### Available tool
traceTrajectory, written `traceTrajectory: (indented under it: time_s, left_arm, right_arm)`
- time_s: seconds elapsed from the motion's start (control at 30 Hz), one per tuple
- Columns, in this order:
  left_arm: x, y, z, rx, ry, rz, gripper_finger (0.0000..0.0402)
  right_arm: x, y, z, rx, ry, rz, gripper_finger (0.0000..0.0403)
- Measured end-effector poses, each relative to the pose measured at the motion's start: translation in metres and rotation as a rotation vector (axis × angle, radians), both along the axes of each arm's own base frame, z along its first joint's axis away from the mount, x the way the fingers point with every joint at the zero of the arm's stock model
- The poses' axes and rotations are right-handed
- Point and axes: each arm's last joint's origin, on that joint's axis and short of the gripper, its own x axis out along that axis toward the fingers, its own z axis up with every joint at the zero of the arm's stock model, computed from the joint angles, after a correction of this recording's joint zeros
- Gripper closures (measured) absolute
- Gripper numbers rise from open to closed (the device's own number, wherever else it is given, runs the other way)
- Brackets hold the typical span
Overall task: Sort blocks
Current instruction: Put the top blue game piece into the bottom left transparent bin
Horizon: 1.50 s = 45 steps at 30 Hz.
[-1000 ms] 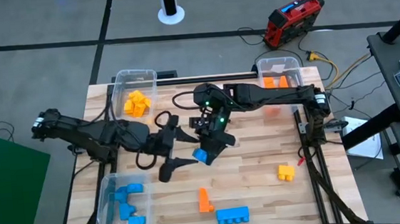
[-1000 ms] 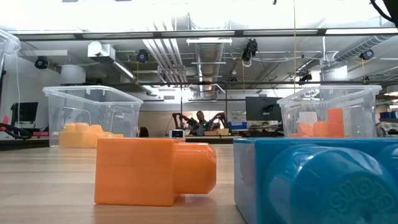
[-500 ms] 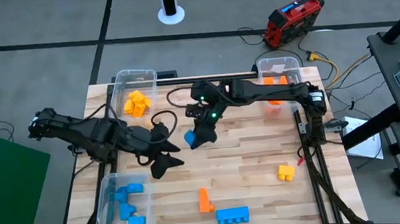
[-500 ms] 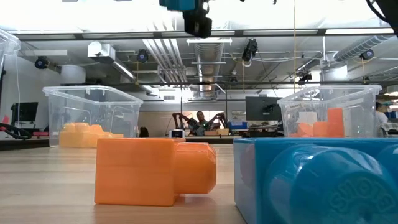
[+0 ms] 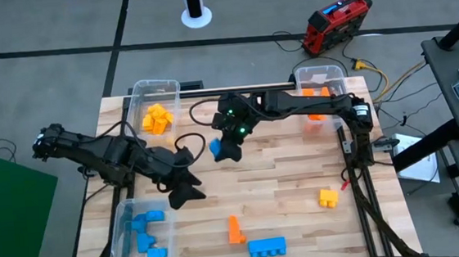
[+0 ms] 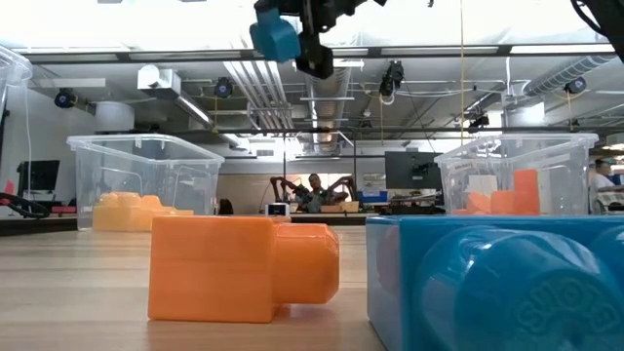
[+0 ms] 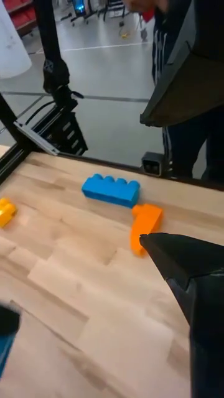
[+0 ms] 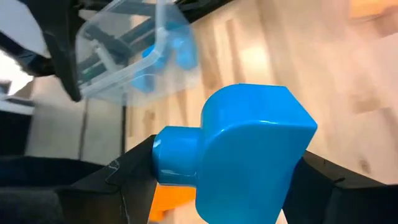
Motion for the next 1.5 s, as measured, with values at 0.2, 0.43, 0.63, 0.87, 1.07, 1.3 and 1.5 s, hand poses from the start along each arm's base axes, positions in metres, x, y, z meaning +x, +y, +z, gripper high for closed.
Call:
traceTrajectory:
  time_s: [0.2, 0.43, 0.63, 0.87, 1.07, 1.3, 1.5]
  left_arm:
    - [-0.004, -0.002, -0.004, -0.088, 0.094, -0.007, 0.0135]
    - [-0.012, -0.006, -0.010, -0.133, 0.209, 0.012, 0.0135]
    - [-0.018, -0.018, -0.011, -0.163, 0.251, -0.001, 0.0135]
    - [-0.026, -0.034, -0.011, -0.133, 0.241, -0.017, 0.0135]
    - [-0.026, -0.041, -0.008, -0.112, 0.174, -0.002, 0.0135]
    - [-0.023, -0.038, -0.004, 0.022, 0.054, 0.063, 0.0135]
    - [-0.023, -0.038, -0.004, 0.036, 0.038, 0.116, 0.0135]
  right_arm:
    - [0.001, -0.002, -0.001, -0.090, -0.007, -0.036, 0.0146]
    - [0.001, -0.004, -0.001, -0.151, -0.015, -0.049, 0.0146]
    - [0.001, -0.005, -0.001, -0.191, -0.021, -0.064, 0.0147]
    - [0.005, -0.006, 0.003, -0.222, -0.086, -0.057, 0.0147]
    - [0.007, -0.008, 0.025, -0.277, -0.184, -0.064, 0.0149]
    - [0.004, -0.024, 0.051, -0.342, -0.279, -0.125, 0.0148]
    - [0.001, -0.043, 0.062, -0.351, -0.309, -0.195, 0.0147]
